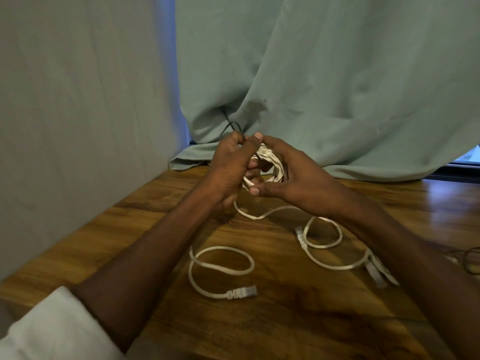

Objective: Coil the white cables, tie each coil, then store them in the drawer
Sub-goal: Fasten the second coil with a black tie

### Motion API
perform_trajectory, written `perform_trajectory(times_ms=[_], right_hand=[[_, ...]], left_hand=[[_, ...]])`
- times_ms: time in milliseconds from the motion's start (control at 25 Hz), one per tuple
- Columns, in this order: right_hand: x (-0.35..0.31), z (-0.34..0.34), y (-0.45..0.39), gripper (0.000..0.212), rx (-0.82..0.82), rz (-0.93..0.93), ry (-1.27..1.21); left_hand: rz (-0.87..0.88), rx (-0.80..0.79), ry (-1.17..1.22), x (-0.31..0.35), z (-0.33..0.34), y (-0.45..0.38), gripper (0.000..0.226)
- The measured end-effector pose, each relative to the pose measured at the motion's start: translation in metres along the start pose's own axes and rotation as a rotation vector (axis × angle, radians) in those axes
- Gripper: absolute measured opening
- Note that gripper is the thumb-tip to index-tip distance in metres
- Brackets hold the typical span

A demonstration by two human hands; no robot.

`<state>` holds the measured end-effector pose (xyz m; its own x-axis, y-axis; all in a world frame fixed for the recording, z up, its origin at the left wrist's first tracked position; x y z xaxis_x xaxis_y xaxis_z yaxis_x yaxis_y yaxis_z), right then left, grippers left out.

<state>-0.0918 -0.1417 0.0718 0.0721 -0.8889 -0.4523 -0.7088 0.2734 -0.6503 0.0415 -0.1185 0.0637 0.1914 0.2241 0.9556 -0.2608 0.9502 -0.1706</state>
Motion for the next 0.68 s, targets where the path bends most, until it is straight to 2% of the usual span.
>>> perform_trajectory(times_ms=[120,240,360,480,560,680], right_hand=[[-0.001,-0.003,0.001,0.081,0.024,-0.033,0.172],[0.003,-0.001,0.002,0.077,0.041,-0.014,0.138],[0.003,0.006,0.001,0.077,-0.013,-0.019,0.129],[0.001,0.013,0.003,0.084,-0.091,-0.032,0.271],[0.003,0.016,0.006,0.096,-0.131,-0.028,0.319],[0.005,0.018,0.008,0.11,-0.196,-0.054,0.514]], left_hand=[[-0.044,-0.036,0.039,0.001,0.001,0.0,0.02],[-0.056,-0.005,-0.019,0.002,0.001,0.001,0.023],[-0.101,-0.012,0.026,0.0,-0.001,0.001,0.019],[-0.059,0.11,-0.007,-0.004,-0.004,0.001,0.015],[-0.024,0.186,-0.066,-0.006,-0.006,0.001,0.013],[-0.055,0.161,-0.033,-0.008,-0.008,-0.002,0.012]])
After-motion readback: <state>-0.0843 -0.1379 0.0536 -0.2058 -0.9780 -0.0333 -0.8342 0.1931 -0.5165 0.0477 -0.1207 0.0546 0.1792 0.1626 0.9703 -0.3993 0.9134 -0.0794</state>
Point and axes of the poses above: each hand's wrist, its own y-axis away from the middle knuckle, its own z-axis out of the palm, x = y × z, the point moved 5 cm from there along -y, towards the middle knuckle, and after that the axes turned 15 degrees about -z, right-handed, at the moved point
